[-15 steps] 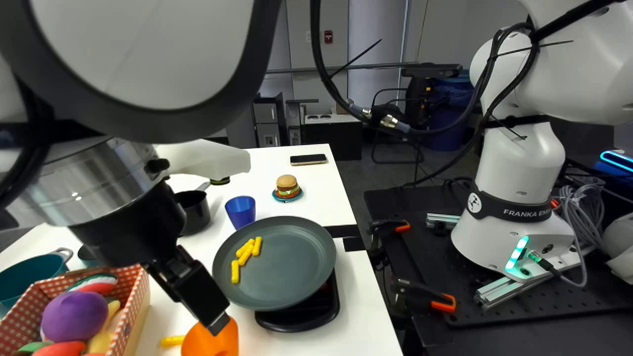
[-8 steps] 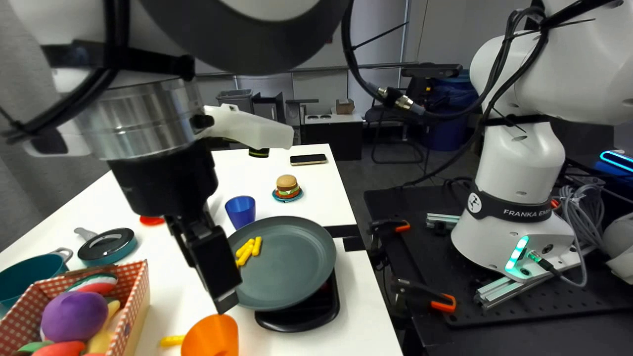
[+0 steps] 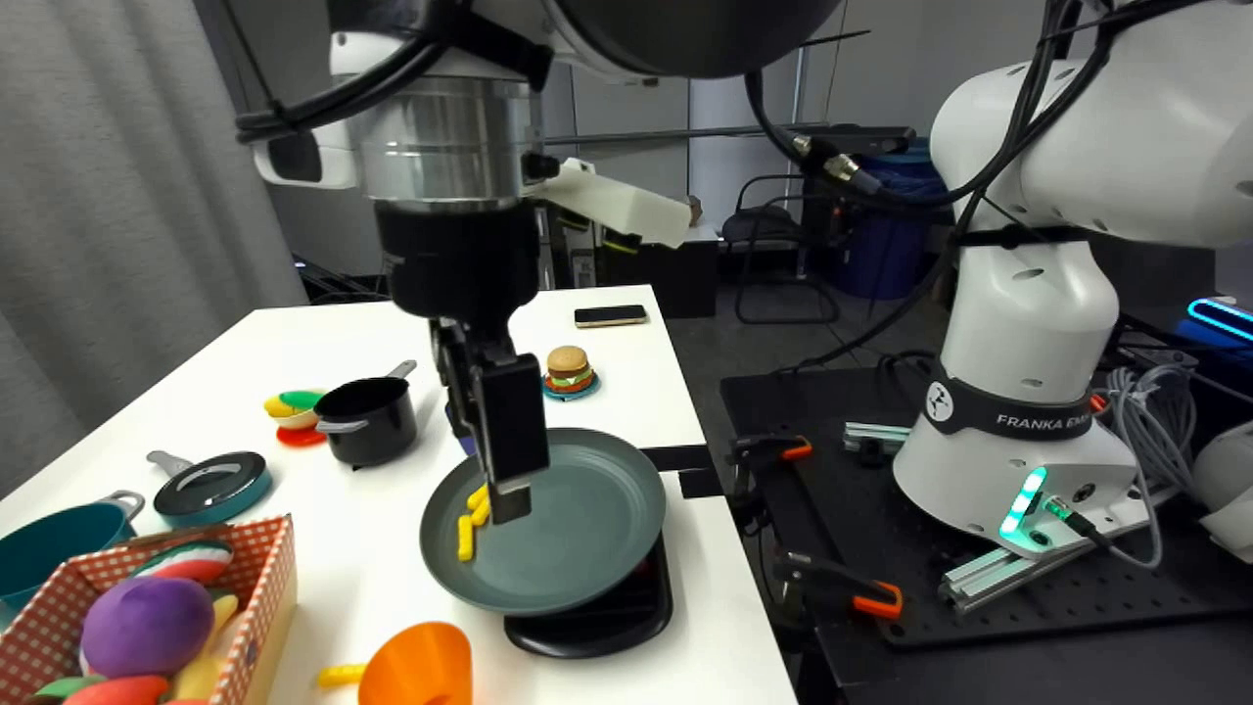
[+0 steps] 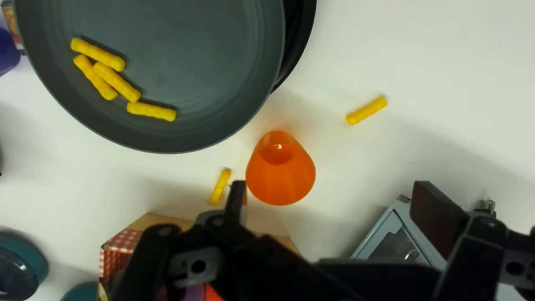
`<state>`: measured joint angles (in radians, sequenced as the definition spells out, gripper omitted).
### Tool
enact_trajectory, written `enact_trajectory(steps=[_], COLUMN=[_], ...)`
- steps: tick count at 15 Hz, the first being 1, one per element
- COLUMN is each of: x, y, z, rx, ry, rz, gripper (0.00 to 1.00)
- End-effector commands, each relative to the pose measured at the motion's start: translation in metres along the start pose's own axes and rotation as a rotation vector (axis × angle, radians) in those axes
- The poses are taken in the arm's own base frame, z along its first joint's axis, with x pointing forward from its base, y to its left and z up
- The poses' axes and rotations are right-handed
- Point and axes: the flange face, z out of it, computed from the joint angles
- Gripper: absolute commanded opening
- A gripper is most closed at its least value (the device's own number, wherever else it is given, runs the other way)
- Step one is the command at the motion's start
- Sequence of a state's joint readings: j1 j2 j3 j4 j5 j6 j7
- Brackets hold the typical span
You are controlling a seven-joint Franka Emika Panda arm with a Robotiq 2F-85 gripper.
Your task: Pour the things in the orange cup onto the plate
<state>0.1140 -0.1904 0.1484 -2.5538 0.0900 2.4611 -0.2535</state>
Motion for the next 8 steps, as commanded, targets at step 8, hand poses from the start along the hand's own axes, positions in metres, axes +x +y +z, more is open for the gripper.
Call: enact_trajectory(steps=[8], x=[-0.049], y=[-0.03], z=[-0.02], rx=[-0.031], ry=[0.044], rz=[0.094], gripper=[1.0])
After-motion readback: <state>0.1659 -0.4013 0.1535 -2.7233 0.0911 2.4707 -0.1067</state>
